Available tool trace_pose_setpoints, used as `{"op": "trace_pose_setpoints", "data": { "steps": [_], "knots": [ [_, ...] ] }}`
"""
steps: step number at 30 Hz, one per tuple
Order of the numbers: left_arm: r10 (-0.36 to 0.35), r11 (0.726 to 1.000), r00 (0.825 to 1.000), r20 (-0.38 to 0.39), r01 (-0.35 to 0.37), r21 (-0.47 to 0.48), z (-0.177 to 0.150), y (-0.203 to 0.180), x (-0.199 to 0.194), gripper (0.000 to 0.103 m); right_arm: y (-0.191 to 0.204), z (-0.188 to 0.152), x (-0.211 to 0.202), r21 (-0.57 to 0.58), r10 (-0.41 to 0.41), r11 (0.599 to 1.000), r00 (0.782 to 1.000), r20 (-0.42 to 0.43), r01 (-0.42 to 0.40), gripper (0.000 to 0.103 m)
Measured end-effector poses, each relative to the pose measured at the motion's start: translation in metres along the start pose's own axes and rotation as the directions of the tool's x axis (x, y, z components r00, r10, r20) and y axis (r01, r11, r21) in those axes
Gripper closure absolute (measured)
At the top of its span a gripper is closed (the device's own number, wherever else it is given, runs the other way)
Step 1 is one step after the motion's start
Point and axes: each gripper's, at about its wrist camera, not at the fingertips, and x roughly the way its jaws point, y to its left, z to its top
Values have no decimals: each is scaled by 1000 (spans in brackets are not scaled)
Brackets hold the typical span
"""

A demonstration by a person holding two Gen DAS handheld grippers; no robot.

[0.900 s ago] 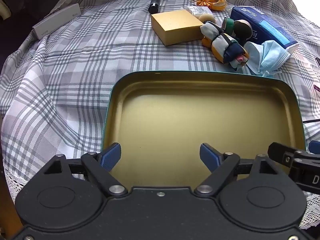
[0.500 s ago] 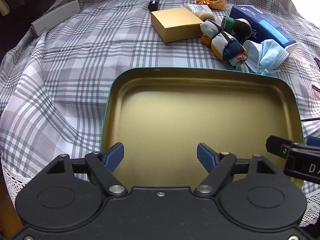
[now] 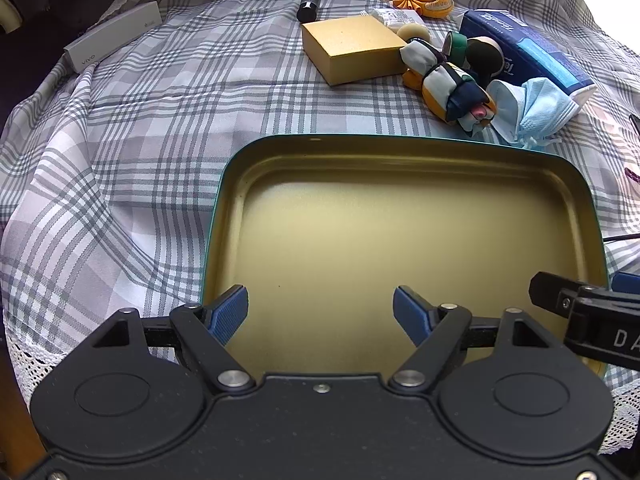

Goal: Organize soft objects
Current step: 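Move both tools over the tin tray toward the pile of items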

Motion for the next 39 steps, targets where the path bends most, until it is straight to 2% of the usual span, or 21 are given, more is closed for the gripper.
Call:
{"op": "trace_pose_setpoints", "data": {
  "steps": [3,6,15,19,31,39],
  "knots": [
    [-11,1000,1000,-3,11,-3,0,0,0,29,0,0,0,0,4,1000,1000,-2,-4,6],
    [-22,1000,1000,-12,22,-8,0,1,1,35,-1,1,0,1,6,1000,1000,1,-6,6],
    [-38,999,999,-22,37,-25,-1,3,2,36,0,2,-3,0,8,1000,1000,7,-8,6],
    [-44,998,999,-29,43,-35,-1,3,3,40,1,3,-3,-3,10,1000,1000,15,-10,6],
    [-52,999,998,-28,52,-7,-2,-1,3,41,2,6,-4,-3,14,1000,999,31,-14,6],
    [-28,1000,1000,-10,28,3,-3,-2,-1,41,2,7,-6,-1,19,1000,999,48,-19,6]
  ]
}}
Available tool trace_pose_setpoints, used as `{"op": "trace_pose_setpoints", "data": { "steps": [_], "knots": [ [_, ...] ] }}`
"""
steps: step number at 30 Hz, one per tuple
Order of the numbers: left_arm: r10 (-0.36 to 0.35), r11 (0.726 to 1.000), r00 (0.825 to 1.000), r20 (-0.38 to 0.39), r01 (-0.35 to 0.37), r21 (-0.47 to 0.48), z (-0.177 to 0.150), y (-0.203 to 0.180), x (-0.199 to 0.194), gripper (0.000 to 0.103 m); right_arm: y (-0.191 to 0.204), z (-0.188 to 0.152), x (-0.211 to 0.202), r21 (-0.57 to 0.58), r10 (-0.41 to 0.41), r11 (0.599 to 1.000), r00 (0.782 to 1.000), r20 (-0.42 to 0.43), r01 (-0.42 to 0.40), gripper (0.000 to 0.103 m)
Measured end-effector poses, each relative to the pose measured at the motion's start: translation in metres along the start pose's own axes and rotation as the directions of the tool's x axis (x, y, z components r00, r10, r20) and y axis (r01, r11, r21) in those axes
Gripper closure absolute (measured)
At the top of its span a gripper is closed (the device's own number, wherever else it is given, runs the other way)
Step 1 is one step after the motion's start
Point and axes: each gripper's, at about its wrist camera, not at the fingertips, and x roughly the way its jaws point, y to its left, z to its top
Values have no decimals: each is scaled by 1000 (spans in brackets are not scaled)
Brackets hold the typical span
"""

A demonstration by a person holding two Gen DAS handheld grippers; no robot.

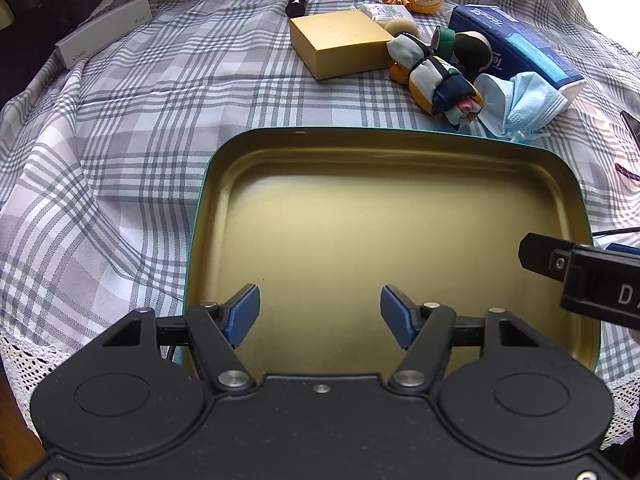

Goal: Organize soft objects
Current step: 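Move both tools over the tin tray toward the pile of items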

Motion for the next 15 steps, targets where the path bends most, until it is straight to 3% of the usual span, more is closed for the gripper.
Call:
{"op": "trace_pose_setpoints", "data": {
  "steps": [7,15],
  "knots": [
    [-1,999,999,42,3,-41,1,5,-8,40,0,1,-3,0,12,1000,1000,28,-12,6],
    [63,997,994,88,-59,-45,2,5,-14,40,2,3,-10,-8,-4,1000,993,117,5,9]
  ]
}}
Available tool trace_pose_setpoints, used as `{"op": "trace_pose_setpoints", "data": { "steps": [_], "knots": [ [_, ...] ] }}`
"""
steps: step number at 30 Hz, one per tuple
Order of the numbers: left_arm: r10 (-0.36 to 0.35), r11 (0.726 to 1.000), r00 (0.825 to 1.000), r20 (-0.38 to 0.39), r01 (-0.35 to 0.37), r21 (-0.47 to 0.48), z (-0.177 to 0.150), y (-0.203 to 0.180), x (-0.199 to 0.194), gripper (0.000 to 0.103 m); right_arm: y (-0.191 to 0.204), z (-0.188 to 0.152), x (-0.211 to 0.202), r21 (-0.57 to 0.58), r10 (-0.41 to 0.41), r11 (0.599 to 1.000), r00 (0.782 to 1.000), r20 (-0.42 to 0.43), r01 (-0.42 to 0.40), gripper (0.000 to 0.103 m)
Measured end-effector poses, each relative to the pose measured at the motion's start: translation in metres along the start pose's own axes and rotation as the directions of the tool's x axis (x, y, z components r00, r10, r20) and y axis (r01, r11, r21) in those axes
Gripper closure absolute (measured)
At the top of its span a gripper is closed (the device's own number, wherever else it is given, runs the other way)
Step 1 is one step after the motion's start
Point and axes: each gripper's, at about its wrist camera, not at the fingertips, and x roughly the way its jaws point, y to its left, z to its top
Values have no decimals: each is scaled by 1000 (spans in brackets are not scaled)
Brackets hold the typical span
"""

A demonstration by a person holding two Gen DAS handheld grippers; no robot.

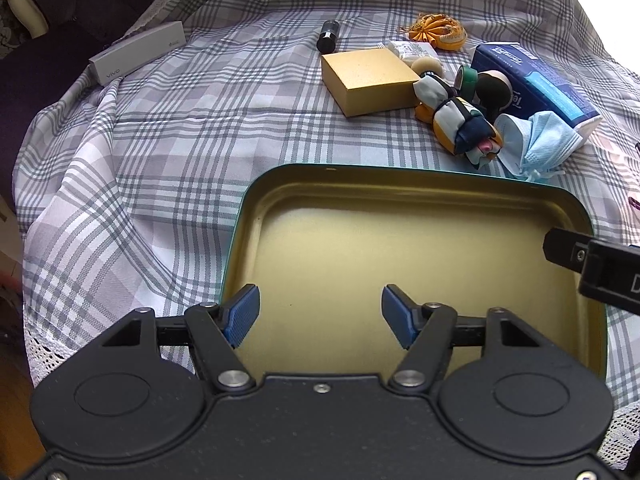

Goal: Organize soft objects
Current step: 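Move both tools over the tin tray toward the pile of items, then grasp the light-blue face mask with the right tool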

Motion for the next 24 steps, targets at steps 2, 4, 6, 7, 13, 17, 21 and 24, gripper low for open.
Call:
{"op": "trace_pose_setpoints", "data": {
  "steps": [2,4,6,7,13,17,21,24],
  "knots": [
    [-15,1000,1000,-11,15,3,0,0,1,40,0,2,-3,5,-25,1000,999,33,25,9],
    [-28,1000,1000,-15,28,5,-1,-1,1,40,1,3,-6,5,-43,999,997,60,43,9],
    [-32,999,999,-3,32,6,-1,-3,-2,40,0,5,-8,9,-55,998,995,85,54,9],
    [-35,999,999,3,35,5,-1,-3,-3,40,-1,5,-8,17,-56,998,994,92,54,9],
    [-53,999,998,40,53,-4,2,-3,-10,41,-8,11,-8,113,-29,993,996,87,19,9],
    [-59,998,997,47,59,2,3,-4,-11,41,-5,14,-3,88,5,996,998,67,-11,13],
    [-68,998,997,47,67,16,3,-6,-11,41,-3,18,0,68,21,997,998,58,-25,17],
    [-65,998,996,63,64,18,5,-7,-13,41,-4,23,4,73,29,997,998,48,-32,18]
  ]
}}
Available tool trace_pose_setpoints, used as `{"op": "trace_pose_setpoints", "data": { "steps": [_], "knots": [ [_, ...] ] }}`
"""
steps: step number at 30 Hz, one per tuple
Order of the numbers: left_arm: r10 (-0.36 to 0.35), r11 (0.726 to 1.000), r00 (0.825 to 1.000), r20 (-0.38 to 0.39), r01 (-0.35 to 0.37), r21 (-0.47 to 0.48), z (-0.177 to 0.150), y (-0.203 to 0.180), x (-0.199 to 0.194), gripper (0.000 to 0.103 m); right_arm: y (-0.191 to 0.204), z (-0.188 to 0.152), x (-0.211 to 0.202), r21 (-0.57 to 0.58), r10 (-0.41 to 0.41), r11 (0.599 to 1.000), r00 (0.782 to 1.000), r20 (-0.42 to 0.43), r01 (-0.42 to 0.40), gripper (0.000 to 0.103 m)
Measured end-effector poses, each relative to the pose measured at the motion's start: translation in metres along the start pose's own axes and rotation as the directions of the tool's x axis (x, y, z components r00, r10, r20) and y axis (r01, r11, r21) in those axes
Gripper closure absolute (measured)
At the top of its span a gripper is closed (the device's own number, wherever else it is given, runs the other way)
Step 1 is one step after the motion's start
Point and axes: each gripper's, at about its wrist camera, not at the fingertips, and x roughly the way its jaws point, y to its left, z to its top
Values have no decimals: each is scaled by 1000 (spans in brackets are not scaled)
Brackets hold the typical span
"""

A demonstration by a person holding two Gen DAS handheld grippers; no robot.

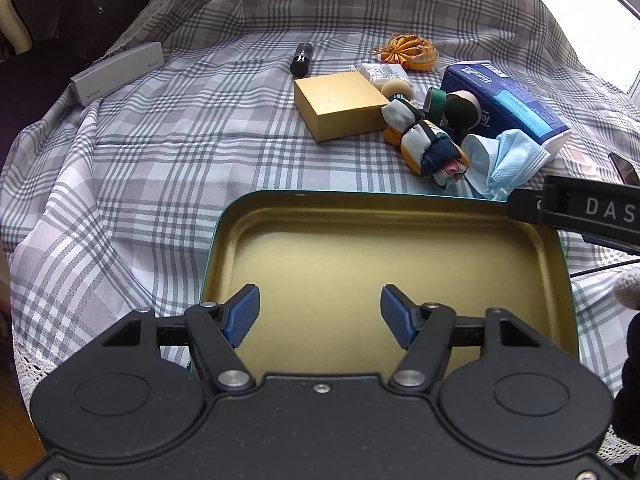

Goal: Organize soft objects
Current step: 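Grasp the light-blue face mask with the right tool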

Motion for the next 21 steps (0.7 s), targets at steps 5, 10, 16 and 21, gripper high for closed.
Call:
{"op": "trace_pose_setpoints", "data": {
  "steps": [5,10,16,21],
  "knots": [
    [10,1000,1000,15,-10,6,5,-2,1,40,-6,12,9,34,3,999,1000,-24,-2,19],
    [5,1000,1000,6,-5,15,8,-4,5,40,-8,23,25,60,-27,998,998,-54,30,19],
    [-6,1000,1000,5,5,13,17,-4,13,40,-6,40,48,75,-46,996,996,-77,52,19],
    [-11,1000,1000,4,11,6,27,-3,21,40,-6,55,68,91,-46,994,993,-105,56,18]
  ]
}}
